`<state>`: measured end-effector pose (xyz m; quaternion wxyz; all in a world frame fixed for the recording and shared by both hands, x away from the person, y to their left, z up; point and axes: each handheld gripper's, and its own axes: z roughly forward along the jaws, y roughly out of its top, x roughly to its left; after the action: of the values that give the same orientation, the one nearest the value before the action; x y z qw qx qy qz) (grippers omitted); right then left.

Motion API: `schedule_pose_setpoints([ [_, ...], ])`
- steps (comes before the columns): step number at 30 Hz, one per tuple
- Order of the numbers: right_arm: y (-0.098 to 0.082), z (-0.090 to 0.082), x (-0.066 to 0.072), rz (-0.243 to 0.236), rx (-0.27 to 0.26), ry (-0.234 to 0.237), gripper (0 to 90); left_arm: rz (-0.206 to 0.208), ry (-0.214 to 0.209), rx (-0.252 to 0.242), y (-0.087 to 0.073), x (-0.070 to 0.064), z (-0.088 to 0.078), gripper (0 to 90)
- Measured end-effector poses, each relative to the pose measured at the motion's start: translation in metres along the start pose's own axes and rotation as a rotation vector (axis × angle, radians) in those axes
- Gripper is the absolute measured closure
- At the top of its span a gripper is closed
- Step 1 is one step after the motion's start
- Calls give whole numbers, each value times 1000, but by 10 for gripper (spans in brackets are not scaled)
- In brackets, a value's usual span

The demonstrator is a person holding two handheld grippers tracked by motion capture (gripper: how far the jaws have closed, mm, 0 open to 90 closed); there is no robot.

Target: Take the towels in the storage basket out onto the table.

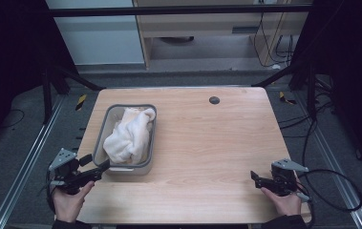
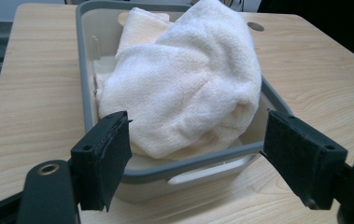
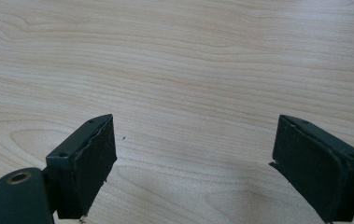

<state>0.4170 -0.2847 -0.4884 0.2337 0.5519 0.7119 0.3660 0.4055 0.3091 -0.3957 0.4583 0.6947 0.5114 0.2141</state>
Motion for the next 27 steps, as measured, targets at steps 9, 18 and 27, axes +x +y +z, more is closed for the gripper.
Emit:
schedule_pose_setpoints([
  [9, 1, 0, 0, 6, 4, 4, 129, 29, -16, -3, 18, -8, 6, 222],
  [18, 0, 1, 1, -4, 14, 0, 127, 48, -39, -1, 34, -18, 19, 221],
  [27, 0, 2, 1, -5, 20, 6, 123, 73, -28, 29, 47, -24, 32, 219],
])
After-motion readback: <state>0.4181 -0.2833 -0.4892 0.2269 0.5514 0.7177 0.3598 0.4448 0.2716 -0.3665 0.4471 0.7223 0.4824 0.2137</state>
